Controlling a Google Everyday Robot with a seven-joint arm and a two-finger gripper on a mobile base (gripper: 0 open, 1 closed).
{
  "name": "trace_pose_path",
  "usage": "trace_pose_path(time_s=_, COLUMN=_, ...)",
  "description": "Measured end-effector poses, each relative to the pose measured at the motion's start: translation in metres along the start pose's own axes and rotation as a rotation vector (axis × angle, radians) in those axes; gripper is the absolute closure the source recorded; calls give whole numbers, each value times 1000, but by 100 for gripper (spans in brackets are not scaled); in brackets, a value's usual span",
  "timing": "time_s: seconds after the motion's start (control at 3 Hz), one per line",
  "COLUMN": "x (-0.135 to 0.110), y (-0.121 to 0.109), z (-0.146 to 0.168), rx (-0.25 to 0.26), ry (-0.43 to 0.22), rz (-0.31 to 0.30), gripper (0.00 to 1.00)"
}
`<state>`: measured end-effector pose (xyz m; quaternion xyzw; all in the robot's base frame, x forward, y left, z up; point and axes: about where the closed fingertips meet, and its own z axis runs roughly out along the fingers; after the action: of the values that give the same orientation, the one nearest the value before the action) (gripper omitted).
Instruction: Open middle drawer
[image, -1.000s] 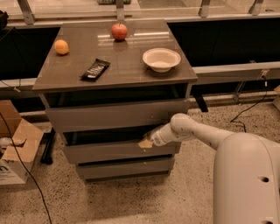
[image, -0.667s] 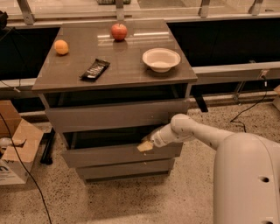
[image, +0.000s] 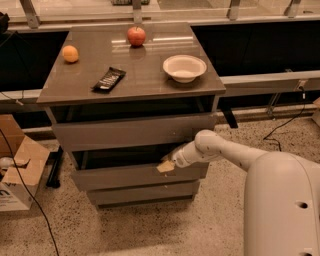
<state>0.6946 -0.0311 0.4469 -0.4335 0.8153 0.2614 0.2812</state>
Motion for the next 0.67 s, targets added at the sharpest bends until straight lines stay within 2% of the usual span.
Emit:
trace_pose_path(time_s=0.33, x=2, y=1, z=2, rx=-4, ry=17, rz=-3, gripper=33)
trace_pose_path(time_s=0.67, x=7, y=4, z=6, rx=-14, ry=64, rz=-11, gripper=10)
